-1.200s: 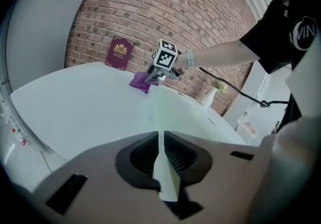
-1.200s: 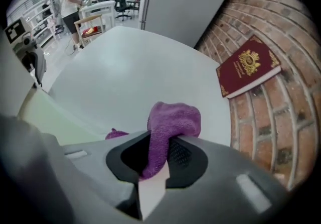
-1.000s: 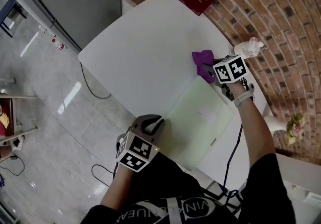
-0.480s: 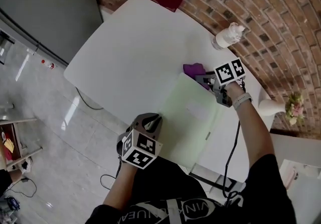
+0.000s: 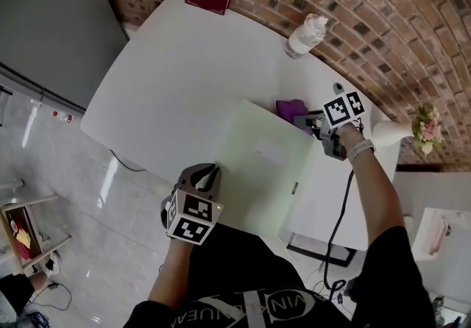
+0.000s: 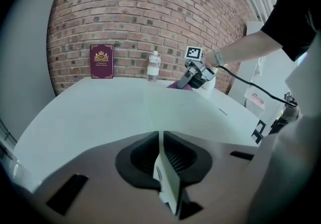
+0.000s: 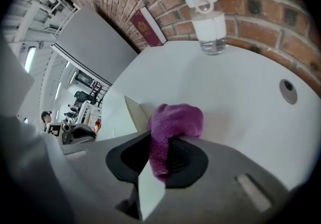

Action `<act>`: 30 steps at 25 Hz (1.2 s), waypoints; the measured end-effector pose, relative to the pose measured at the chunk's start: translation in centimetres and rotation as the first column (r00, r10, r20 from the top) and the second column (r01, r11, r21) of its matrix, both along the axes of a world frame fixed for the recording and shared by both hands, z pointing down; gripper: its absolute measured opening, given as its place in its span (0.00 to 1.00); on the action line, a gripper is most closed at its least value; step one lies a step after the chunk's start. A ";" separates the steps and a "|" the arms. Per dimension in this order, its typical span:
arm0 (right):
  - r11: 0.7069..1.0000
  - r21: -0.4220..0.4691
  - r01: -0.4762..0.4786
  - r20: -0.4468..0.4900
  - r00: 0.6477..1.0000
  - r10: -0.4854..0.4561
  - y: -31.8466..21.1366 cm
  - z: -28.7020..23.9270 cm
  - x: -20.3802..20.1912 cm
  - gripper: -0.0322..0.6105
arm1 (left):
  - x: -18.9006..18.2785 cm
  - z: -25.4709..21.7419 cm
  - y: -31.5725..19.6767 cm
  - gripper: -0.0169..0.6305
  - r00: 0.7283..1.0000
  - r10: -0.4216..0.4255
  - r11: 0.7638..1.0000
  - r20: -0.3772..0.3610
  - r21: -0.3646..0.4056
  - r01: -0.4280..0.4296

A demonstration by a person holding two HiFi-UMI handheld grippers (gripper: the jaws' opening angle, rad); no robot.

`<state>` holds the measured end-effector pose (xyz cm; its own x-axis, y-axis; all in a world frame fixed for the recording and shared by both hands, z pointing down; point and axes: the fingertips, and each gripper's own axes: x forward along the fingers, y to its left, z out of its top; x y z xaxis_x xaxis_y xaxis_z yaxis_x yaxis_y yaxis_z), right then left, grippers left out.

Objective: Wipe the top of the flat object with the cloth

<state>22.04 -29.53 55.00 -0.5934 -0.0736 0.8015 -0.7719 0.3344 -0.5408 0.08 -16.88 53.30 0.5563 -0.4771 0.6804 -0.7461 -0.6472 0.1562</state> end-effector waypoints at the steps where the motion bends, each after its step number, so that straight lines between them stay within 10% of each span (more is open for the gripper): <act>1: 1.000 0.004 -0.019 0.001 1.000 0.019 0.4 0.0 0.7 0.15 | 0.0 0.0 0.0 0.07 1.000 0.001 1.000 0.006 0.002 -0.001; 9: 0.974 0.104 -0.201 -0.045 0.977 0.207 2.2 0.2 6.3 0.15 | 0.2 0.2 -0.1 0.07 1.000 -0.011 1.000 0.003 0.002 0.011; 19: 0.751 0.278 -0.599 0.082 0.794 0.603 8.5 -0.8 9.1 0.15 | 0.1 0.1 -0.1 0.07 0.999 -0.042 0.999 -0.007 0.002 0.042; 30: 0.794 0.140 -0.591 0.207 0.802 0.561 18.4 0.1 3.3 0.15 | 0.0 0.3 0.0 0.07 0.994 -0.104 0.995 -0.045 -0.018 0.103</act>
<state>25.32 -11.12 55.12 -0.5012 -0.5795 0.6427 -0.7701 -0.0401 -0.6367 0.07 -16.87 53.61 0.5354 -0.5232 0.6631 -0.8006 -0.5644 0.2012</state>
